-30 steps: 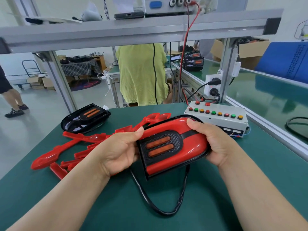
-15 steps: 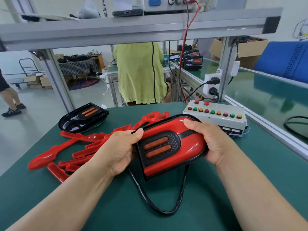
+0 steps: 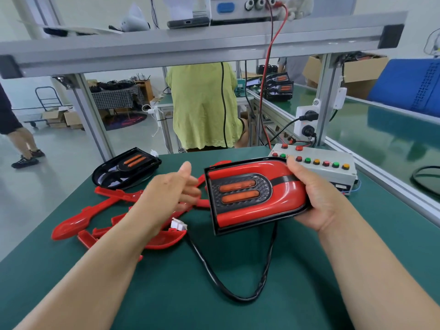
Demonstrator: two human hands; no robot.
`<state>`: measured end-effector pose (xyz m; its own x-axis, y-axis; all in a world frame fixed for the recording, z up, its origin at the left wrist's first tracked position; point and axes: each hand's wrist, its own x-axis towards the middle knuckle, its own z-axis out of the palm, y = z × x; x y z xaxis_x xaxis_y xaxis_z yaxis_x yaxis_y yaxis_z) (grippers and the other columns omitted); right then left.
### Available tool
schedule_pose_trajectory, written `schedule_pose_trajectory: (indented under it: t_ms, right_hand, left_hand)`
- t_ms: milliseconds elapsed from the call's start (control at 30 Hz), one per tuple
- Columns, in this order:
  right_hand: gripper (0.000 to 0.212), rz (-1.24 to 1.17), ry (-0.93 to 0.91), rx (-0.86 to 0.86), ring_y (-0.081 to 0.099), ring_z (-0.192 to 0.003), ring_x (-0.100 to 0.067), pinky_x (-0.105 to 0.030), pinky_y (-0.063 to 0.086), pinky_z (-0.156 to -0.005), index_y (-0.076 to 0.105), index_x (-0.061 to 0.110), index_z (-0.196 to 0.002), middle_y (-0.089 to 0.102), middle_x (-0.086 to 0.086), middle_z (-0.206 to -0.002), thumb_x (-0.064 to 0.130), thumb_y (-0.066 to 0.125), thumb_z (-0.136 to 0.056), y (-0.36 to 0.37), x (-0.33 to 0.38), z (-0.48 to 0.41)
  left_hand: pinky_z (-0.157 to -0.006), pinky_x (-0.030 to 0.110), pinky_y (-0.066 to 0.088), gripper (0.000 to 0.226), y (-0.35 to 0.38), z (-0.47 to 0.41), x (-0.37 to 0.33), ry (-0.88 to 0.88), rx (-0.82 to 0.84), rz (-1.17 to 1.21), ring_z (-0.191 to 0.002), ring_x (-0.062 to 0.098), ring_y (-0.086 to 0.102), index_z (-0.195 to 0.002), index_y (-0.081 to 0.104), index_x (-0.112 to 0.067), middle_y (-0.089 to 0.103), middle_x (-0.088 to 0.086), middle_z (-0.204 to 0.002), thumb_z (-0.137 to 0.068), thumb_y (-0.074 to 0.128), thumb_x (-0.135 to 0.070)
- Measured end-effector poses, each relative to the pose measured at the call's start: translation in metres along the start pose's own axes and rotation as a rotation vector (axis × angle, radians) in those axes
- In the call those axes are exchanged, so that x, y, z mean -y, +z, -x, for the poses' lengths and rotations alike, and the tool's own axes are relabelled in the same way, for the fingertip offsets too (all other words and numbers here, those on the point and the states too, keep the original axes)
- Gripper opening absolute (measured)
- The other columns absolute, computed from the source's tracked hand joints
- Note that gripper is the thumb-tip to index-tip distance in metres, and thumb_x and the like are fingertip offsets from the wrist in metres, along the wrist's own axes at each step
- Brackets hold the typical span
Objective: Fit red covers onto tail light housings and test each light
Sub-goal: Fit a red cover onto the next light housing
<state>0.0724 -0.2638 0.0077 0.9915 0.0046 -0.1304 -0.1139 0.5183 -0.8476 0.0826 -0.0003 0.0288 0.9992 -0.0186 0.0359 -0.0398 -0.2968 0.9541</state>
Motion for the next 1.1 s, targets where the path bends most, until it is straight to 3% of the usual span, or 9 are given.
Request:
schedule_pose_trajectory:
  t_ms: [100, 233, 300, 400, 533, 700, 800, 933, 1100]
  right_hand:
    - [0.032, -0.073, 0.012, -0.072, 0.074, -0.068, -0.028, -0.044, 0.061, -0.056, 0.071, 0.014, -0.092, 0.077, -0.013, -0.085, 0.044, 0.060, -0.094, -0.007, 0.004, -0.002]
    - [0.031, -0.093, 0.018, -0.106, 0.074, -0.067, -0.029, -0.044, 0.060, -0.055, 0.070, 0.015, -0.096, 0.076, -0.013, -0.085, 0.045, 0.059, -0.095, -0.010, 0.005, -0.004]
    - [0.030, -0.097, 0.013, -0.115, 0.074, -0.068, -0.029, -0.046, 0.060, -0.057, 0.070, 0.016, -0.098, 0.076, -0.013, -0.086, 0.044, 0.059, -0.095, -0.010, 0.005, -0.004]
    - [0.033, -0.113, 0.001, -0.116, 0.074, -0.071, -0.029, -0.043, 0.061, -0.060, 0.070, 0.015, -0.103, 0.076, -0.012, -0.089, 0.044, 0.055, -0.097, -0.010, 0.006, -0.003]
    - [0.032, -0.147, -0.025, -0.084, 0.073, -0.075, -0.028, -0.043, 0.062, -0.067, 0.070, 0.014, -0.107, 0.076, -0.011, -0.090, 0.039, 0.051, -0.099, -0.010, 0.010, -0.001]
    - [0.038, -0.063, -0.049, 0.045, 0.072, -0.068, -0.028, -0.045, 0.062, -0.063, 0.079, 0.008, -0.089, 0.074, -0.015, -0.083, 0.036, 0.053, -0.094, -0.011, 0.015, 0.005]
    - [0.037, -0.032, -0.060, 0.110, 0.073, -0.074, -0.031, -0.046, 0.062, -0.069, 0.078, 0.006, -0.092, 0.074, -0.019, -0.091, 0.036, 0.062, -0.077, -0.006, 0.016, 0.008]
    - [0.035, -0.002, -0.032, 0.199, 0.075, -0.081, -0.028, -0.042, 0.063, -0.071, 0.081, 0.010, -0.088, 0.076, -0.016, -0.094, 0.036, 0.061, -0.076, 0.000, 0.011, 0.011]
    - [0.037, -0.018, -0.022, 0.175, 0.074, -0.086, -0.031, -0.047, 0.060, -0.081, 0.080, 0.007, -0.092, 0.074, -0.019, -0.101, 0.035, 0.063, -0.075, 0.007, 0.006, 0.010]
  left_hand:
    - [-0.060, 0.028, 0.049, 0.030, -0.022, -0.008, 0.005, 0.113, -0.140, -0.475, -0.057, 0.007, 0.061, -0.071, 0.072, -0.020, 0.070, -0.008, -0.066, -0.093, 0.059, -0.037]
    - [-0.067, 0.016, 0.046, 0.012, -0.019, 0.001, 0.007, 0.122, 0.334, -0.957, -0.076, 0.000, 0.060, -0.081, 0.071, -0.033, 0.065, -0.015, -0.081, -0.084, 0.069, -0.022]
    - [-0.079, 0.015, 0.045, 0.032, -0.016, 0.005, 0.007, 0.165, 0.550, -1.103, -0.092, -0.002, 0.055, -0.104, 0.069, -0.041, 0.054, -0.019, -0.100, -0.081, 0.069, -0.020]
    - [-0.085, 0.020, 0.044, 0.036, -0.008, 0.009, 0.008, 0.185, 0.607, -1.098, -0.096, 0.001, 0.050, -0.108, 0.068, -0.041, 0.047, -0.016, -0.104, -0.077, 0.077, -0.027]
    - [-0.068, 0.009, 0.037, 0.014, -0.002, 0.013, 0.006, 0.293, 0.542, -0.975, -0.084, -0.003, 0.052, -0.087, 0.073, -0.031, 0.055, -0.016, -0.093, -0.077, 0.082, -0.028]
    - [-0.055, 0.021, 0.041, 0.015, -0.020, 0.011, -0.012, 0.314, 0.315, -0.652, -0.055, 0.001, 0.049, -0.078, 0.071, -0.032, 0.064, -0.004, -0.068, -0.079, 0.079, -0.019]
    - [-0.056, 0.017, 0.040, 0.017, -0.031, 0.008, -0.013, 0.321, 0.103, -0.710, -0.055, -0.003, 0.052, -0.072, 0.067, -0.027, 0.064, -0.016, -0.065, -0.080, 0.078, -0.018]
    - [-0.071, 0.033, 0.051, 0.021, -0.045, 0.000, -0.010, 0.255, -0.108, -0.840, -0.069, 0.010, 0.061, -0.070, 0.062, -0.031, 0.065, -0.010, -0.070, -0.079, 0.079, -0.022]
    - [-0.063, 0.029, 0.042, 0.023, -0.062, -0.008, -0.001, 0.154, -0.258, -1.128, -0.075, 0.018, 0.058, -0.067, 0.057, -0.032, 0.061, -0.010, -0.073, -0.077, 0.078, -0.029]
